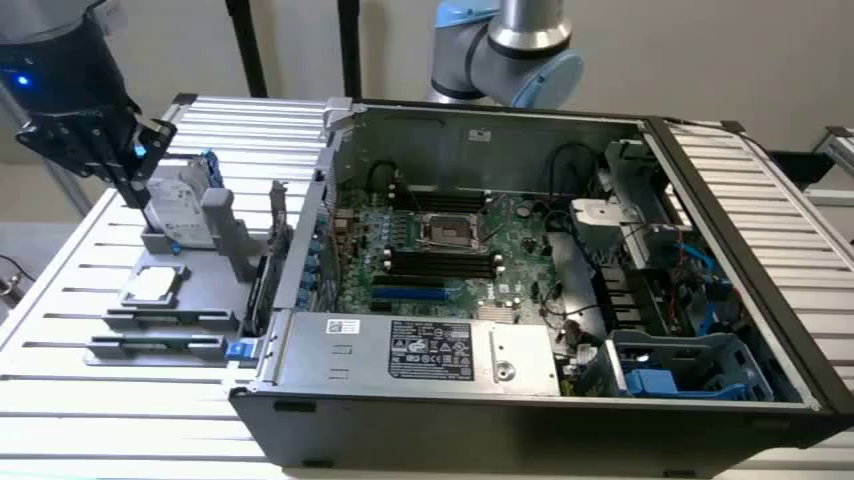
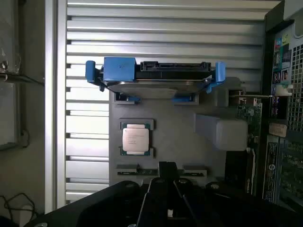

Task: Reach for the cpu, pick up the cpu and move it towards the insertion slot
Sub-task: 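Pick up the cpu and move it towards the insertion slot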

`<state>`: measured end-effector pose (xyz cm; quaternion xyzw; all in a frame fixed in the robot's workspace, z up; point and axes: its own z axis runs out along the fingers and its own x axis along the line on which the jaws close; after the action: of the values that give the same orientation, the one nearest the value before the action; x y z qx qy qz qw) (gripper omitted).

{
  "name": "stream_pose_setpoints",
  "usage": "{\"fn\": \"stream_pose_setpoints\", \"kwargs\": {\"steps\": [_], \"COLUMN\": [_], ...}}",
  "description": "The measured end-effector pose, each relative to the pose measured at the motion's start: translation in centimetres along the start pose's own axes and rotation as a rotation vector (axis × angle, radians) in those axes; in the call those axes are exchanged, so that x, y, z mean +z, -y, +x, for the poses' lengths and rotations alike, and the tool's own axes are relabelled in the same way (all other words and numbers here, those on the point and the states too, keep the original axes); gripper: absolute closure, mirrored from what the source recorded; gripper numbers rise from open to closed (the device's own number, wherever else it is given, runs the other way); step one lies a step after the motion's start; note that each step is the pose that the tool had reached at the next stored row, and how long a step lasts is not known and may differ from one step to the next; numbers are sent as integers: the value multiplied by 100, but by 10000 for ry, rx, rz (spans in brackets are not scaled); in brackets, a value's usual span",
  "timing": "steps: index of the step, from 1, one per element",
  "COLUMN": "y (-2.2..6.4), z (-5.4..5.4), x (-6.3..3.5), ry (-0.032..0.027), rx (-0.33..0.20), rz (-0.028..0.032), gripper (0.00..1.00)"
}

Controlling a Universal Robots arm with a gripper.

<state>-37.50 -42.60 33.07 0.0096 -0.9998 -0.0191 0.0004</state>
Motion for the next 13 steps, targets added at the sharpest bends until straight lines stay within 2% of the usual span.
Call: {"fn": "stream_pose_setpoints", "kwargs": {"steps": [13], "y": [0], "z": [2], "x": [-1], "ry": [-1], "rx": [0], "rz": [1], "gripper": [89]}}
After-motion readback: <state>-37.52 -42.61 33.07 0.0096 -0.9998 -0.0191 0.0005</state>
